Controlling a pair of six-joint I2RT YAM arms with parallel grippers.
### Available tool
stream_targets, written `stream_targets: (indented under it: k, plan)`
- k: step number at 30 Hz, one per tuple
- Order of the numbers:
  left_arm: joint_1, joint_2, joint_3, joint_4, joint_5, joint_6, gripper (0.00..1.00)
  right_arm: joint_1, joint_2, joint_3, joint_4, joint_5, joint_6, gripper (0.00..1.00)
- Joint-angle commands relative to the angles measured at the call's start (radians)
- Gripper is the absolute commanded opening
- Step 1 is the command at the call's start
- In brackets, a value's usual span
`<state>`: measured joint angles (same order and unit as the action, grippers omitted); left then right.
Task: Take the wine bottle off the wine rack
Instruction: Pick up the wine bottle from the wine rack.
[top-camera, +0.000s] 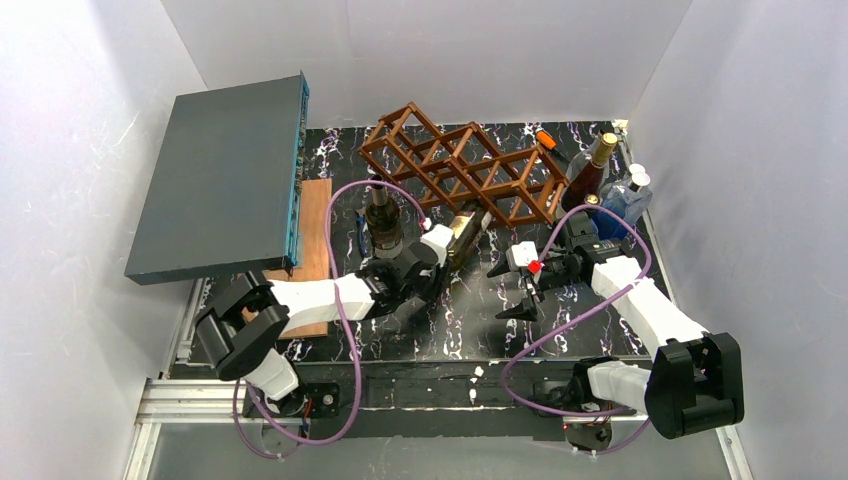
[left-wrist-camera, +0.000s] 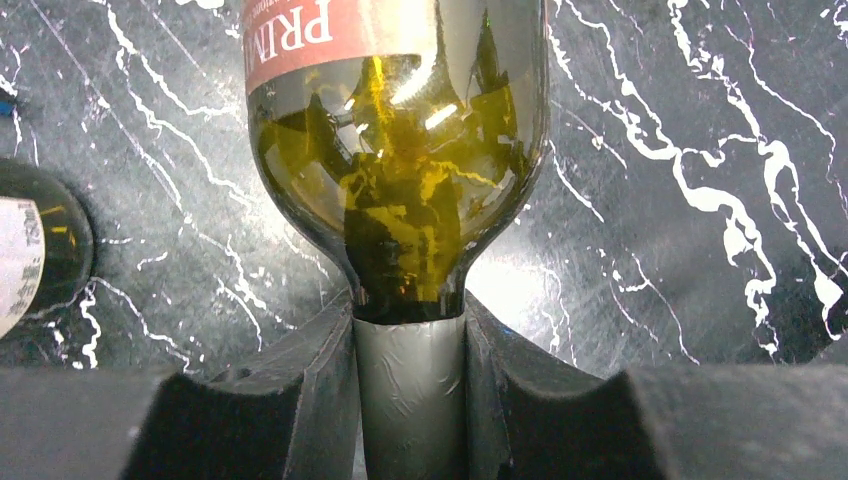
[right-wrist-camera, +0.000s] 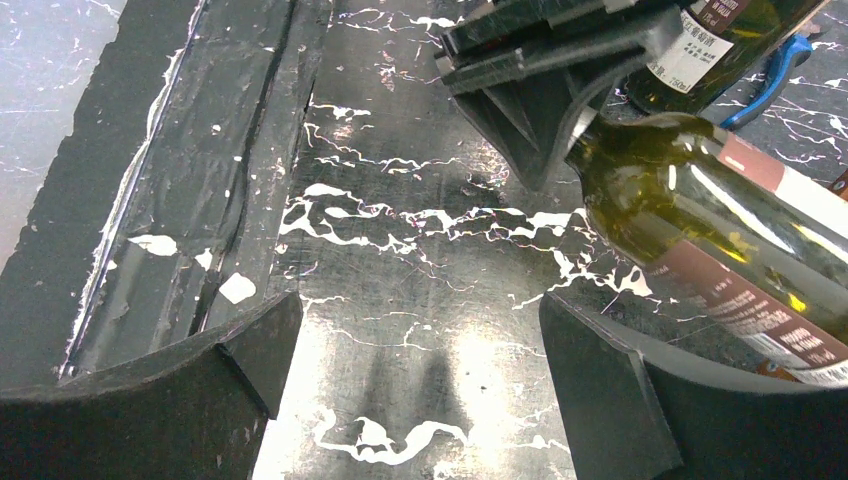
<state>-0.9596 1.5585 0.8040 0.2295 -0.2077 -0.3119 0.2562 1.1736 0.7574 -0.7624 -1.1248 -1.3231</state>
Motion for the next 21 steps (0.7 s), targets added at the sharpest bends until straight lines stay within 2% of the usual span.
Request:
stream_targets:
  k: [1, 8, 21]
  plan:
    - [-0.008, -0.15, -0.019, 0.155, -0.021, -0.011, 0.0, -0.004, 0.005, 0.037, -0.022, -0.016, -0.021, 0.98]
    - [-0.01, -0.212, -0.061, 0.122, -0.006, -0.029, 0.0, -0.004, 0.009, 0.037, -0.024, -0.018, -0.024, 0.98]
    - [-0.01, -0.229, -0.127, 0.12, 0.01, -0.105, 0.0, -0.003, 0.009, 0.036, -0.026, -0.016, -0.028, 0.98]
